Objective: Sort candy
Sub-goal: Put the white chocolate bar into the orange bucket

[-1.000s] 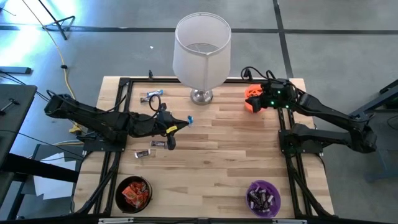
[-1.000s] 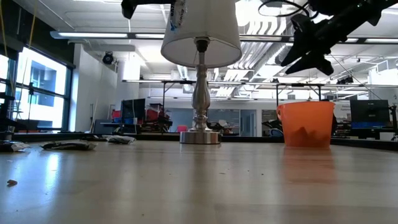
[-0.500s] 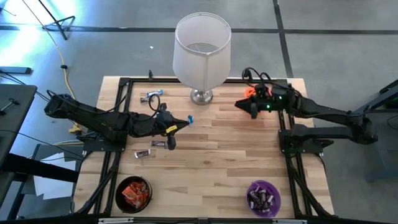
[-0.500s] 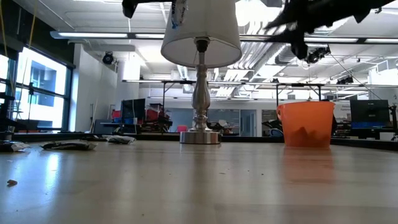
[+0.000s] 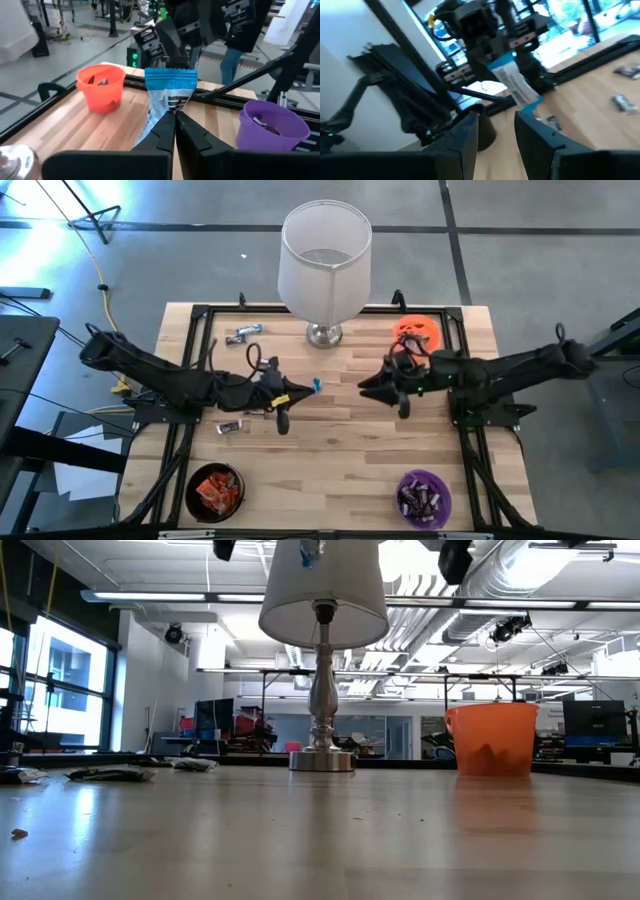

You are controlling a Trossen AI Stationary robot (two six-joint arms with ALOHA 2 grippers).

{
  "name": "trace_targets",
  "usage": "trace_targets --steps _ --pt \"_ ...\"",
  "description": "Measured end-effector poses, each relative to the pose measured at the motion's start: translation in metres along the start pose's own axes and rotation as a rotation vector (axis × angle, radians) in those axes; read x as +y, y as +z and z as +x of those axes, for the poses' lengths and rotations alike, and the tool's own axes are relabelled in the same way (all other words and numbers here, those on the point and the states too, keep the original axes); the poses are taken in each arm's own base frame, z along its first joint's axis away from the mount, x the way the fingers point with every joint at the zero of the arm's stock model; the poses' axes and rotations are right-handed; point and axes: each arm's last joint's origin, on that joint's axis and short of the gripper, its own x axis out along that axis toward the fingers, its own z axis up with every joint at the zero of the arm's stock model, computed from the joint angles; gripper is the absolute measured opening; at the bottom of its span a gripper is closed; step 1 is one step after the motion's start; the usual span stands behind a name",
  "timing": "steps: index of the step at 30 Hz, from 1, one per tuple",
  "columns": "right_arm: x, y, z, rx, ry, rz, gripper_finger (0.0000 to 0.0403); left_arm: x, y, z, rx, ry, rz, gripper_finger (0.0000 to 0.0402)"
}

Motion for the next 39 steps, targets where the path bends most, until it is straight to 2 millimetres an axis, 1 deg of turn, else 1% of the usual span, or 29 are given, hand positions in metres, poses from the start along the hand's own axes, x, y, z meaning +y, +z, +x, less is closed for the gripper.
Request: trace_targets --steps 2,6,14,18,20,23,30,34,39 --pt "0.0 -0.004 0.007 0.0 0.012 0.002 0.0124 -0.003 -0.001 0.002 -0.009 -0.009 0.018 0.0" --pt "-0.005 -0.01 0.014 0.029 -0.014 0.002 0.0123 -0.008 -0.001 0.002 -0.034 -0.028 0.011 0.0" --pt "-0.006 -0.011 0.025 -0.024 0.014 -0.142 0.0123 -0.018 0.003 -0.003 -0.083 -0.072 0.009 0.0" --pt "-0.009 -0.015 0.031 -0.018 0.015 -0.165 0.0123 -0.022 0.0 0.001 -0.1 -0.077 0.026 0.0" --pt "-0.011 -0.016 0.033 -0.012 0.011 -0.166 0.0123 -0.024 -0.002 0.005 -0.093 -0.074 0.044 0.0" --pt "-0.013 -0.014 0.032 0.0 0.049 -0.148 0.0123 -0.027 0.001 0.008 -0.083 -0.065 0.071 0.0" --pt "-0.019 -0.008 0.032 0.003 0.074 -0.025 0.0123 -0.035 0.01 0.004 -0.106 -0.086 0.116 0.0" --pt "-0.021 -0.005 0.031 -0.019 0.076 -0.025 0.0123 -0.036 0.01 0.003 -0.105 -0.085 0.126 0.0" --pt "-0.021 -0.007 0.031 -0.006 0.068 -0.024 0.0123 -0.036 0.009 0.003 -0.1 -0.076 0.137 0.0"
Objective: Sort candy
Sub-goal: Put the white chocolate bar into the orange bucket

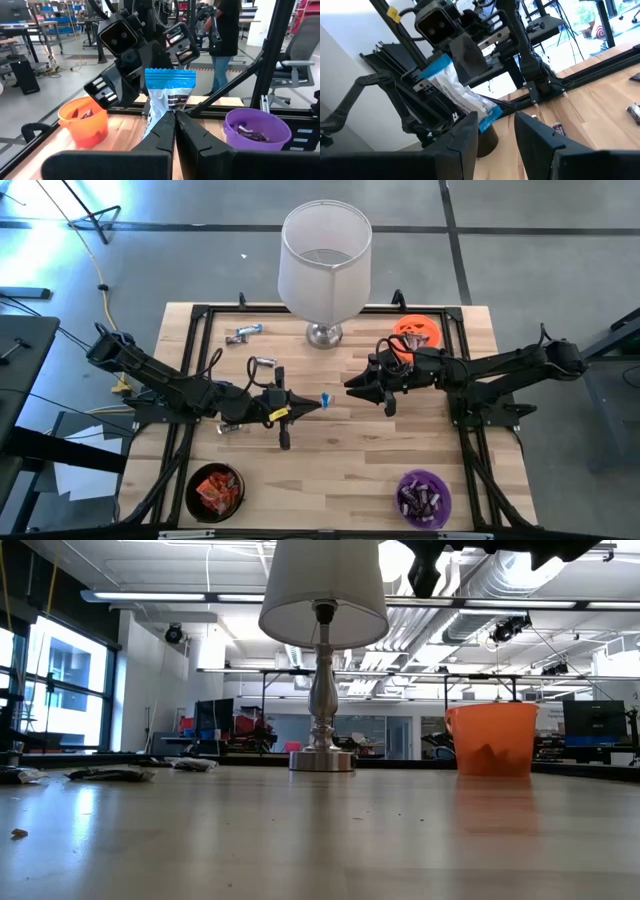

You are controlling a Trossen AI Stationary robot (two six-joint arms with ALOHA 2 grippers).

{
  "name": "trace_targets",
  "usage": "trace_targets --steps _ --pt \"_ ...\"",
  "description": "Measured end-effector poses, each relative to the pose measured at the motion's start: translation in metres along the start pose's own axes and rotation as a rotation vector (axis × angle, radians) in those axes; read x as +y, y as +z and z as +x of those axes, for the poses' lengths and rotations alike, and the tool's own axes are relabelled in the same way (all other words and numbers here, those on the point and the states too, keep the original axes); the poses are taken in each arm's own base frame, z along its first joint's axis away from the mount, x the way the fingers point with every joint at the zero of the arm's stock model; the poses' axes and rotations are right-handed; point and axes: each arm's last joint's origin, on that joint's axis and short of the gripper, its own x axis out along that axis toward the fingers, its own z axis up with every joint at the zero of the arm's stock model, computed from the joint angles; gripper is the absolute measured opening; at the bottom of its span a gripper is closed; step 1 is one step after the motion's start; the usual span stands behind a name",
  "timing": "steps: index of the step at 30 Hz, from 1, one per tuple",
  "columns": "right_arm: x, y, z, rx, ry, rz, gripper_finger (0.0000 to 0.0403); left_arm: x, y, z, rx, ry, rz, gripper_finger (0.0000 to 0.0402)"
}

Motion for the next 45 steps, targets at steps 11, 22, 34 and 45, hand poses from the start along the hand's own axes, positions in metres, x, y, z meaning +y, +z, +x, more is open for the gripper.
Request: trace_targets --steps 11,22,34,45 --pt "-0.001 -0.001 0.0 0.013 -0.008 0.003 0.0123 -0.001 0.0 -0.001 0.0 -0.004 0.009 0.0" --pt "-0.001 -0.003 0.0 0.027 -0.013 0.007 0.0123 -0.002 0.0 -0.001 -0.001 -0.006 0.0 0.0" --pt "-0.001 -0.003 0.0 0.041 0.001 -0.054 0.0123 -0.002 0.0 -0.001 -0.001 -0.006 0.0 0.0" --pt "-0.001 -0.021 -0.001 0.198 -0.04 -0.077 0.0123 -0.002 -0.029 -0.002 0.259 -0.014 -0.081 0.0"
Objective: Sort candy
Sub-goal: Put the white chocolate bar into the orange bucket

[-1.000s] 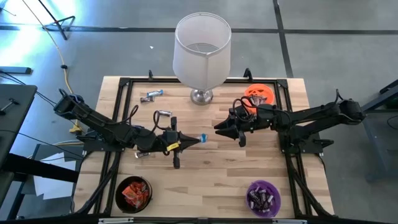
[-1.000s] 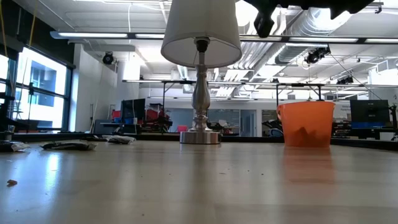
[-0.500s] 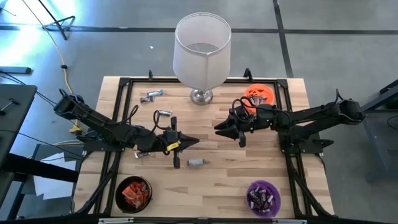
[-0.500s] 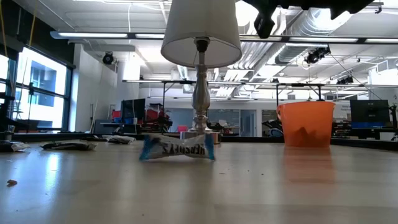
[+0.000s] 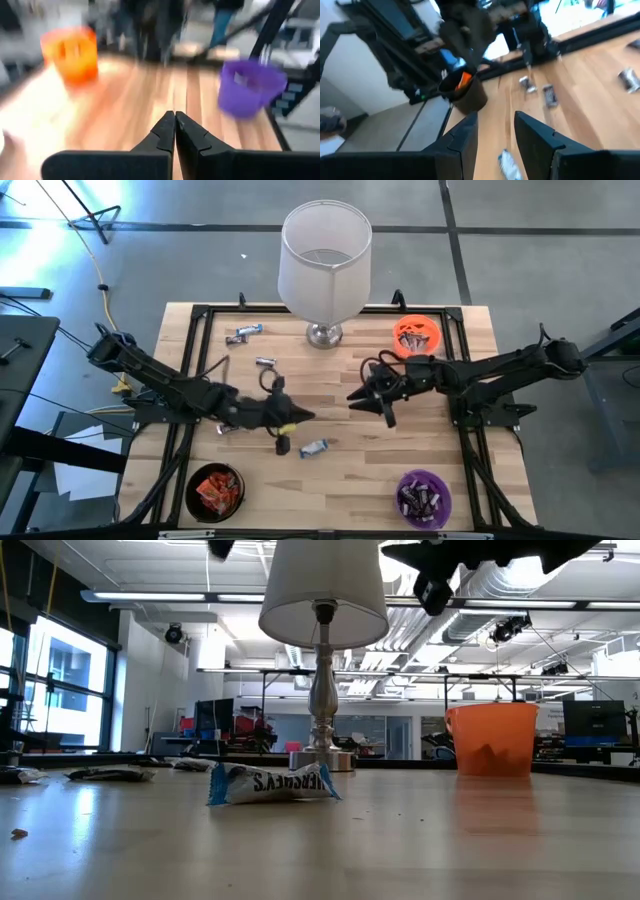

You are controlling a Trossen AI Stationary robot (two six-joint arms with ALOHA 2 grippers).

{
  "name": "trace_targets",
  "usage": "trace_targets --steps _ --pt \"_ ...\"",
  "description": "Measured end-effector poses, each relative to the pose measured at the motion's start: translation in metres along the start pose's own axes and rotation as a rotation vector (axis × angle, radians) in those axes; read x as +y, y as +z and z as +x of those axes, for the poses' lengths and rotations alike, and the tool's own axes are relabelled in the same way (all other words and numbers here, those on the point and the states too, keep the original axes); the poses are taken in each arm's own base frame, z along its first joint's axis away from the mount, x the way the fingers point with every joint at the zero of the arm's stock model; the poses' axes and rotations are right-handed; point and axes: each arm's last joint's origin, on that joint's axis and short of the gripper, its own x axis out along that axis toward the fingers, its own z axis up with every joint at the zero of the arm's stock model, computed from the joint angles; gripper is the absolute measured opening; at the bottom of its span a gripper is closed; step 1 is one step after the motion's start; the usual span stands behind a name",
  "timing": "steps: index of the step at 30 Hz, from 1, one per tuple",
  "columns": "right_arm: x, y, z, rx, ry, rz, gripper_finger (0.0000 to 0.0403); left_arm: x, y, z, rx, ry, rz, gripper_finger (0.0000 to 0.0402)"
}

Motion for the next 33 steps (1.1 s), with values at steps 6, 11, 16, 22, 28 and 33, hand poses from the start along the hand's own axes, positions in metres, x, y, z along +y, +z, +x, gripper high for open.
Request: trace_targets --steps 6,11,16,22,28,33 --pt "0.002 -0.005 0.0 0.04 -0.003 0.004 0.0123 0.009 -0.037 0.022 0.304 -0.011 -0.106 0.0024" --pt "0.001 -0.008 0.0 0.076 -0.009 0.018 0.0123 0.015 -0.063 0.048 0.491 -0.104 -0.159 0.0067" --pt "-0.001 -0.015 -0.001 0.17 0.012 0.079 0.0123 0.015 -0.094 0.07 0.659 -0.151 -0.215 0.0108" --pt "-0.001 -0.021 -0.002 0.239 0.028 0.105 0.0123 0.014 -0.11 0.082 0.705 -0.158 -0.221 0.0132" --pt "-0.002 -0.023 -0.002 0.265 0.022 0.105 0.0123 0.012 -0.114 0.086 0.71 -0.161 -0.251 0.0138" --pt "-0.003 -0.026 -0.003 0.289 0.012 0.11 0.0123 0.01 -0.11 0.088 0.673 -0.164 -0.32 0.0139"
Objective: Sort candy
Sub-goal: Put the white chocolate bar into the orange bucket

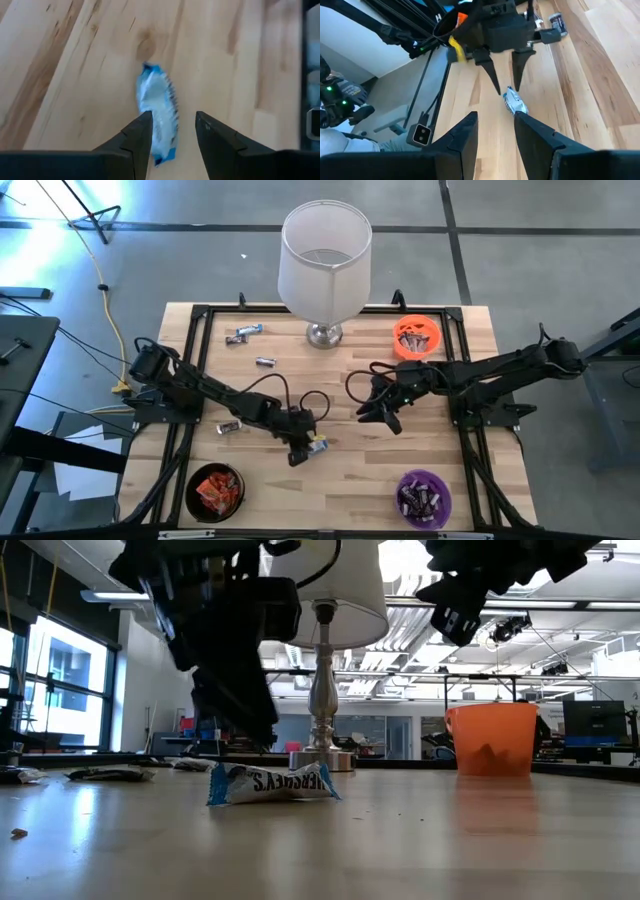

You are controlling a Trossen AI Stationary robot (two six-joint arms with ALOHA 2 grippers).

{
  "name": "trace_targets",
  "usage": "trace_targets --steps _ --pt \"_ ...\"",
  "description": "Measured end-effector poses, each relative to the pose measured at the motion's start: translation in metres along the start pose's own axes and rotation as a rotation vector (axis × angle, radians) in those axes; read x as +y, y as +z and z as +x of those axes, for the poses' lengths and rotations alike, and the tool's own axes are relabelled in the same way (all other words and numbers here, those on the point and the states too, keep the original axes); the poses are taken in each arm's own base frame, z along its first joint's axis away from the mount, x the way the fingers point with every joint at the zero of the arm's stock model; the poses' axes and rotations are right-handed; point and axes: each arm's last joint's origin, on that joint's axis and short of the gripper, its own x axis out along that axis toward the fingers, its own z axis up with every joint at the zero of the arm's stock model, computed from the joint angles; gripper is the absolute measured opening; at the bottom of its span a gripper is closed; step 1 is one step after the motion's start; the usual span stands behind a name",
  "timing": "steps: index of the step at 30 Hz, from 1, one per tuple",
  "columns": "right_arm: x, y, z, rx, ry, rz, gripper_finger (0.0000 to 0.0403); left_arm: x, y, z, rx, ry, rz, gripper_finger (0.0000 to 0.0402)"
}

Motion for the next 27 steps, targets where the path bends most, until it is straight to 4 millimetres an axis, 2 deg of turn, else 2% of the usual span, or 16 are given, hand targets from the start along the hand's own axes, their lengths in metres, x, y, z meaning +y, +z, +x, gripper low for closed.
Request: trace_targets --steps 6,18,23,27 --pt "-0.001 -0.001 0.0 0.013 -0.005 0.004 0.0123 -0.002 -0.004 0.008 0.006 -0.006 -0.019 0.0139" --pt "-0.001 -0.003 0.0 0.03 -0.012 -0.021 0.0123 0.007 -0.016 0.044 0.049 0.015 -0.026 0.0139" --pt "-0.002 -0.004 0.0 0.038 -0.016 -0.026 0.0123 0.01 -0.016 0.049 0.042 0.029 -0.029 0.0138" --pt "-0.002 -0.004 0.0 0.038 -0.016 -0.033 0.0123 0.011 -0.017 0.05 0.047 0.036 -0.049 0.0111"
